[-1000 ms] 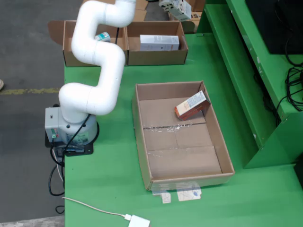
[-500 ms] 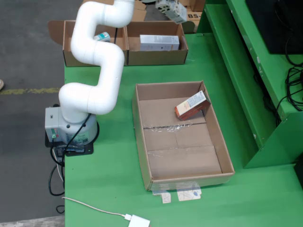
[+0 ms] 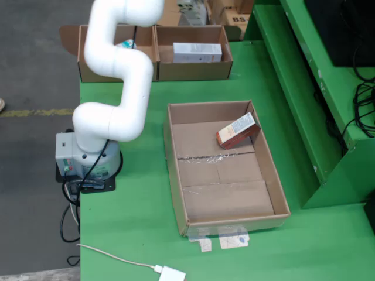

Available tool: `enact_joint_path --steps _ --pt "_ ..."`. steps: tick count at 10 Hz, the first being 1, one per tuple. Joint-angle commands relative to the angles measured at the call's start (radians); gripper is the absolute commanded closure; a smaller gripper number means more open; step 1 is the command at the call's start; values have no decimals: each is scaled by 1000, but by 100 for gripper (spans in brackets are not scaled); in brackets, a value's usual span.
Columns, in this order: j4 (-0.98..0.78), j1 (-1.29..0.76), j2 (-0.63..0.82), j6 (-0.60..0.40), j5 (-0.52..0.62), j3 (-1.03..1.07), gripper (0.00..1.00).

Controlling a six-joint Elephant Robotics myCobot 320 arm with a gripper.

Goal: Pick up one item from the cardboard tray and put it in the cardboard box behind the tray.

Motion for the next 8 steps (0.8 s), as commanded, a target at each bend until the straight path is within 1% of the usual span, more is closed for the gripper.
enact_joint_path --steps 1,2,4,6,7,8 --pt "-606 34 95 67 113 31 100" --pt "-599 30 74 77 123 31 100" --pt "-529 15 14 83 120 31 100" --pt "-405 -22 -48 60 108 31 100" --pt "-289 -48 -97 35 82 31 100" --pt "-289 -48 -97 35 82 31 100"
